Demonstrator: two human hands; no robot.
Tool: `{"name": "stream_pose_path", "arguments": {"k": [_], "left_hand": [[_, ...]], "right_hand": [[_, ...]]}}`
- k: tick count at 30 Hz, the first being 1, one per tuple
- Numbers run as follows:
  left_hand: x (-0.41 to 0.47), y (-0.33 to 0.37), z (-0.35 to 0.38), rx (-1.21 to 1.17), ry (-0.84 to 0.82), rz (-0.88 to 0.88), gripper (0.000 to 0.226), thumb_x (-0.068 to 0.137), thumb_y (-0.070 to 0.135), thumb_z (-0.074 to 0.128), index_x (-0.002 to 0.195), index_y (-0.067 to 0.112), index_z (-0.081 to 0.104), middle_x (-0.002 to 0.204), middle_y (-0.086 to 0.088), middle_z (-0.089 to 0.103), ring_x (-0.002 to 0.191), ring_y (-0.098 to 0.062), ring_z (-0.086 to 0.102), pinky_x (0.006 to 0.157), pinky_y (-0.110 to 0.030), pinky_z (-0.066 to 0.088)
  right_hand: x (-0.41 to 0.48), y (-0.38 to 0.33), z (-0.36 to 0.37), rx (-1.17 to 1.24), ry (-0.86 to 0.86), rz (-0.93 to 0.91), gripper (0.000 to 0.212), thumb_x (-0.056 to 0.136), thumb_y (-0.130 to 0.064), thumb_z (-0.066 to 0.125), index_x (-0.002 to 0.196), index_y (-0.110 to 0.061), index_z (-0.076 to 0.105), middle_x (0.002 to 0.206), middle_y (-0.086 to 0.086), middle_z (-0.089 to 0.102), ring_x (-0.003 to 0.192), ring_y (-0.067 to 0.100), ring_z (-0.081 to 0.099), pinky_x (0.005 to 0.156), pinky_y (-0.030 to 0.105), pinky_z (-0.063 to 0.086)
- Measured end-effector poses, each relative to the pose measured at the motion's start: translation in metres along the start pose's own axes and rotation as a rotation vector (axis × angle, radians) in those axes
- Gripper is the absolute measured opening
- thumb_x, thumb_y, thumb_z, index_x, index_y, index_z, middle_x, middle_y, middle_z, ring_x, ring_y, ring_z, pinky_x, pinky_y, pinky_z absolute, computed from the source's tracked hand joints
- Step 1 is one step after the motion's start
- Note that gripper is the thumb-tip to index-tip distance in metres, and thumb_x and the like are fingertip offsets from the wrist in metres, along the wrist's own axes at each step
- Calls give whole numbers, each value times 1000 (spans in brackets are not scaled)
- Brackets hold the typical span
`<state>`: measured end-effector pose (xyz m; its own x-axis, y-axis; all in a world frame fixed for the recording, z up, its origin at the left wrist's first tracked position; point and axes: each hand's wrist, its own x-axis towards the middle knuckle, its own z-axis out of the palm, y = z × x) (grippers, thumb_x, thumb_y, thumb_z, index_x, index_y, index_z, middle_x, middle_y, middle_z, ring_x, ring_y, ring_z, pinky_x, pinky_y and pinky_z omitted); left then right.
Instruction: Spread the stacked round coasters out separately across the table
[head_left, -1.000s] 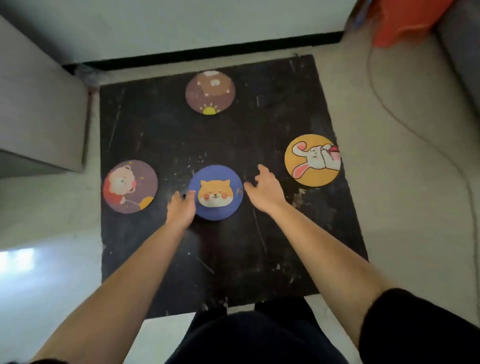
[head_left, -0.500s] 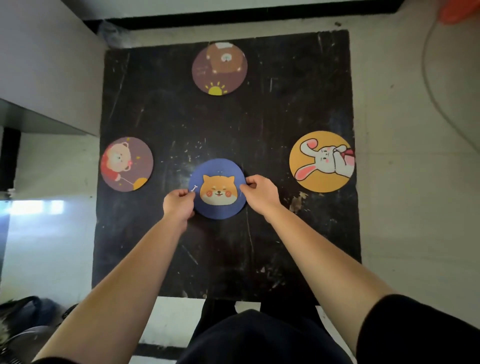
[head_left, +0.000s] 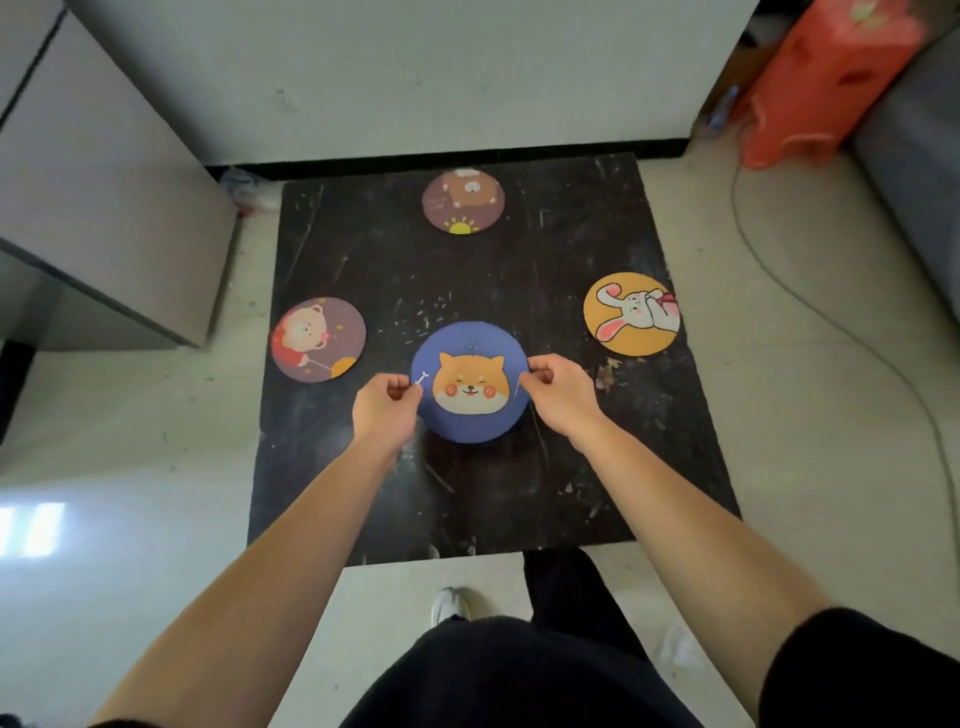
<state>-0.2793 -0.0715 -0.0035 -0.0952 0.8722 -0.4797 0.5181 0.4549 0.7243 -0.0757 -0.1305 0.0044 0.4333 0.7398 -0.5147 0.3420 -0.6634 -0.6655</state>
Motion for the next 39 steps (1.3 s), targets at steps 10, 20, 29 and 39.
{"name": "stream_pose_path", "arguments": {"k": [10, 20, 29, 39], "left_hand": [[-59, -90, -13, -14, -101, -80, 17, 84, 30, 73, 94, 17, 68, 91, -6, 74, 82, -31, 69, 83, -51, 59], [-73, -129, 18, 30, -176, -199, 18, 84, 15, 57, 68, 25, 56, 75, -6, 56, 65, -23, 46, 67, -37, 47], [-84, -135, 24, -96, -191, -249, 37, 91, 4, 57, 126, 9, 62, 118, 0, 64, 80, -22, 59, 82, -43, 56], [-89, -126, 11, 48, -286, -167, 27, 91, 21, 52, 112, 6, 60, 107, -14, 67, 81, -30, 62, 72, -38, 47]], "right_hand": [[-82, 54, 36, -40, 3, 57, 35, 98, -23, 61, 132, -15, 60, 128, 4, 65, 115, 20, 60, 91, 28, 44], [-69, 111, 54, -99, -180, 98, 42, 100, -22, 54, 135, 1, 53, 132, 16, 64, 124, 34, 56, 101, 40, 44], [-76, 135, 65, 9, -273, 113, 51, 100, -9, 43, 147, -28, 46, 145, 0, 54, 124, 17, 55, 70, 23, 49], [-84, 118, 55, -197, -262, 74, 57, 102, -19, 48, 155, -22, 29, 156, 8, 41, 134, 29, 49, 94, 36, 52]]}}
